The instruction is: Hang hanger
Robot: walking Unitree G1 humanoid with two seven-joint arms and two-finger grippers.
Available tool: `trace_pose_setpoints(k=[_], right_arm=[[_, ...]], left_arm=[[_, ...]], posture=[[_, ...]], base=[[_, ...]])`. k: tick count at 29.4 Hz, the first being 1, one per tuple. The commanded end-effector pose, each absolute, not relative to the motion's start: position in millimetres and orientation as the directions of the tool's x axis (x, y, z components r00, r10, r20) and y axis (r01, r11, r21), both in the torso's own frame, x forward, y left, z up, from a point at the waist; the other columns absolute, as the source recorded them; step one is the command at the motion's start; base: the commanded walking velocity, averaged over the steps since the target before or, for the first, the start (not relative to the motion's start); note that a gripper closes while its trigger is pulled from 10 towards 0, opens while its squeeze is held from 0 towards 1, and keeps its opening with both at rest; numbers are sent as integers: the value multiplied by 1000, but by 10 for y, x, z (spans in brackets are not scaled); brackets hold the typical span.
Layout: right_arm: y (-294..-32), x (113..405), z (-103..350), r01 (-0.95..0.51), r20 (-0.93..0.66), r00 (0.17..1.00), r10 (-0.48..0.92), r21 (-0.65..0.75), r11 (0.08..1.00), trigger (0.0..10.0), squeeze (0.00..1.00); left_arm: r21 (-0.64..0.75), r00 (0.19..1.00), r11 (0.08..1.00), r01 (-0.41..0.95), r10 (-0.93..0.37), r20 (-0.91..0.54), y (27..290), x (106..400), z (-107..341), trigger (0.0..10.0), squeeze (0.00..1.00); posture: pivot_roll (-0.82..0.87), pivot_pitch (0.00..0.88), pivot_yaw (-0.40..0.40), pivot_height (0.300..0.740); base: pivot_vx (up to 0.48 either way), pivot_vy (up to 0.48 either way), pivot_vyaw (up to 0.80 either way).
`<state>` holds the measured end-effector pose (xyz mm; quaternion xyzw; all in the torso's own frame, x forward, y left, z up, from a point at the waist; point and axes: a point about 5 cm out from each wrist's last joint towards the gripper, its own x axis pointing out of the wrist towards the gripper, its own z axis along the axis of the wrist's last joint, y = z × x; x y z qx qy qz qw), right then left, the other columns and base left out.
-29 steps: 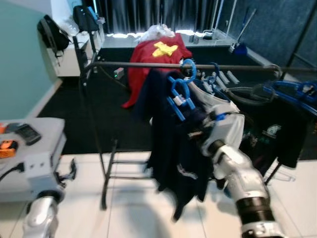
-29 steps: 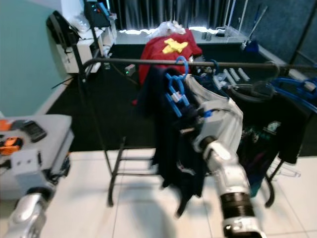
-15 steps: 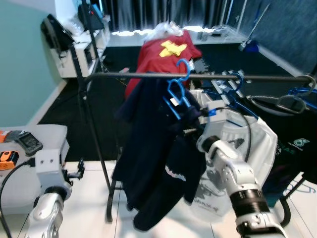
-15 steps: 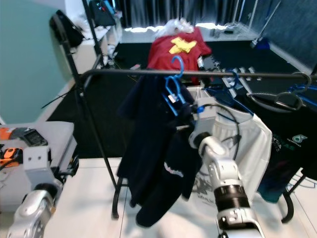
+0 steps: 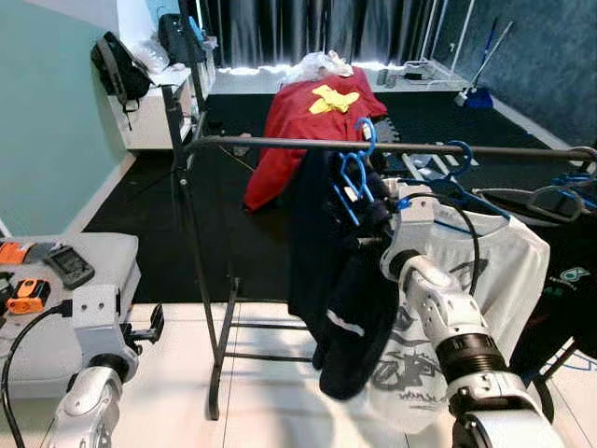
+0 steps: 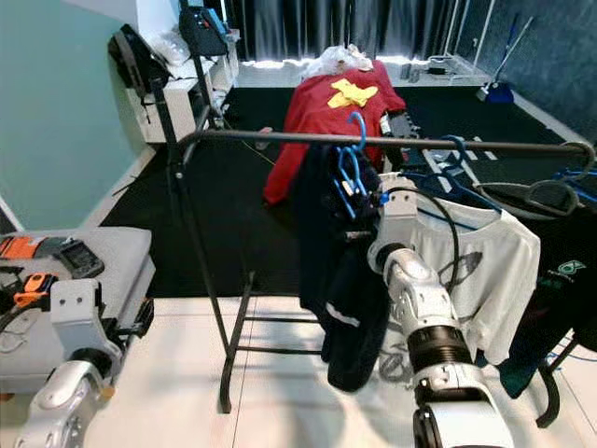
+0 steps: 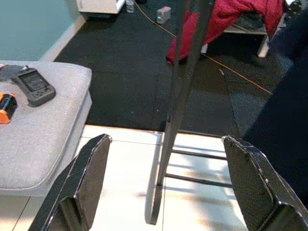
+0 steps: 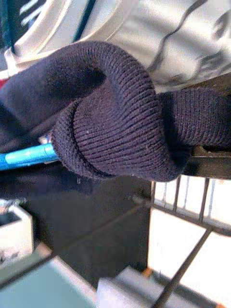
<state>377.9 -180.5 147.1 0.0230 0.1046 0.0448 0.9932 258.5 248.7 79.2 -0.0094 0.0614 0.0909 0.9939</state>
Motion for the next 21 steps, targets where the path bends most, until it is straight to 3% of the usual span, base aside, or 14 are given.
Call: trace_pose_setpoints(k=[1,10,21], right_arm=[[-1831,3848,1557,-59,-202,977,64,28,998,10000,0],[-1888,3896,1543,-57,-237,970,61,23,998,10000,0],[-1706,3931,1558,-207,-239,948,211,40,977,10000,0]], left_arm=[[25,973,984,-175,177,-150,2524,2581,770,10000,0],[44,972,984,-170,175,-157,2515,2589,760,10000,0],[67,971,982,-179,187,-150,2532,2545,771,10000,0]], posture=[[-97,0,6,740],[-88,0,3,740],[-68,9,7,740]], base=[[0,0,0],[0,0,0],[0,0,0]])
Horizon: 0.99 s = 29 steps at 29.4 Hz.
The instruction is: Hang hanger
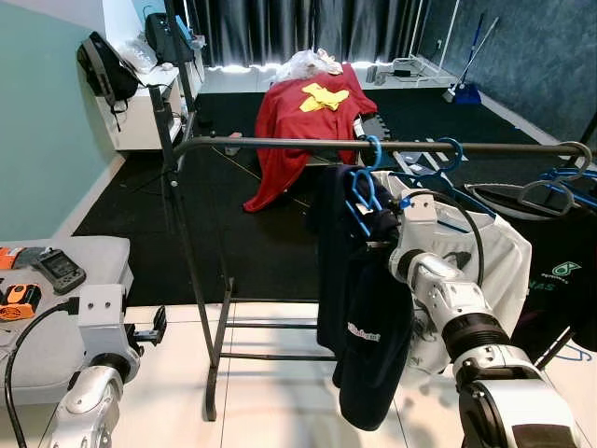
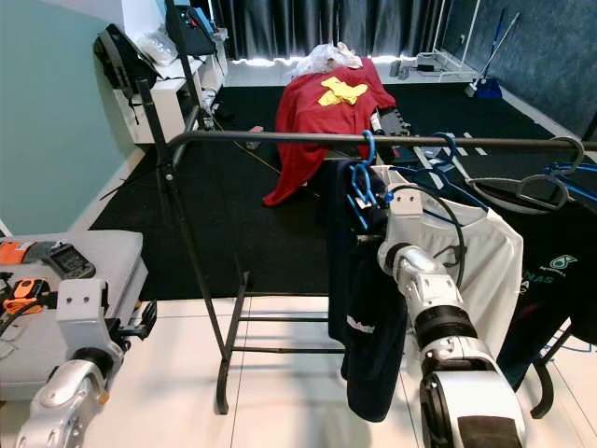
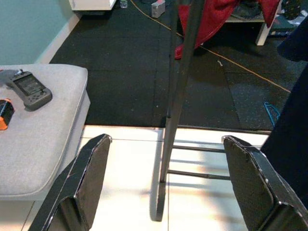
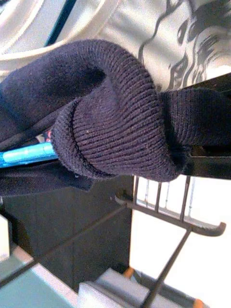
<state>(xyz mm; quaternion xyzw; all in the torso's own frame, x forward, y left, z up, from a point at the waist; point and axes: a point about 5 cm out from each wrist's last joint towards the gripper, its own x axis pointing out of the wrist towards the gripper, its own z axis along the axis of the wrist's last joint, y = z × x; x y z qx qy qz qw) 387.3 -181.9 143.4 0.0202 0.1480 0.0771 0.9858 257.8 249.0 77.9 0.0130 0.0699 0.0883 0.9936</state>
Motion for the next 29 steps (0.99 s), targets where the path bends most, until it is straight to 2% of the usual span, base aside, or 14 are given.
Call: trace_pose_setpoints(k=[1,11,12,15,16,20,21,24,25,27,28,29], right_arm=[[-1653,3935,1546,-243,-244,938,246,46,969,10000,0],[-1448,3913,1478,-361,-262,894,362,55,931,10000,0],[-1433,3905,1477,-381,-259,886,385,67,922,10000,278],[-1433,3905,1477,-381,-259,886,385,67,922,10000,278],[-1430,3893,1474,-402,-254,877,409,81,912,10000,1000],[-1478,3886,1465,-396,-250,880,404,81,915,10000,1000],[-1632,3863,1454,-357,-234,900,367,86,930,10000,1000],[-1632,3863,1454,-357,-234,900,367,86,930,10000,1000],[-1771,3830,1470,-332,-199,917,345,96,938,10000,1000],[-1771,3830,1470,-332,-199,917,345,96,938,10000,1000],[-1872,3762,1530,-353,-118,923,367,122,928,10000,1000],[-1872,3762,1530,-353,-118,923,367,122,928,10000,1000]], left_arm=[[72,971,981,-181,190,-148,2536,2540,773,10000,0],[93,969,977,-190,202,-142,2548,2523,790,10000,0],[94,969,977,-192,203,-141,2550,2524,792,10000,0],[94,969,977,-192,203,-141,2550,2524,792,10000,0],[97,969,976,-195,207,-137,2552,2526,797,10000,0],[98,969,975,-197,209,-131,2551,2529,805,10000,0],[69,972,979,-192,199,-121,2542,2521,823,10000,0],[69,972,979,-192,199,-121,2542,2521,823,10000,0],[41,976,982,-186,190,-111,2532,2511,836,10000,0],[41,976,982,-186,190,-111,2532,2511,836,10000,0],[16,980,985,-174,175,-96,2513,2505,854,10000,0],[16,980,985,-174,175,-96,2513,2505,854,10000,0]], posture=[[-67,10,7,740],[-58,20,13,740],[-59,21,14,740],[-59,21,14,740],[-63,20,13,740],[-66,20,11,740],[-73,24,6,740],[-73,24,6,740],[-84,22,10,740],[-84,22,10,740],[-97,16,3,740],[-97,16,3,740]], base=[[0,0,0],[0,0,0],[0,0,0],[0,0,0],[0,0,0],[0,0,0],[0,0,0],[0,0,0],[0,0,0],[0,0,0],[0,0,0],[0,0,0]])
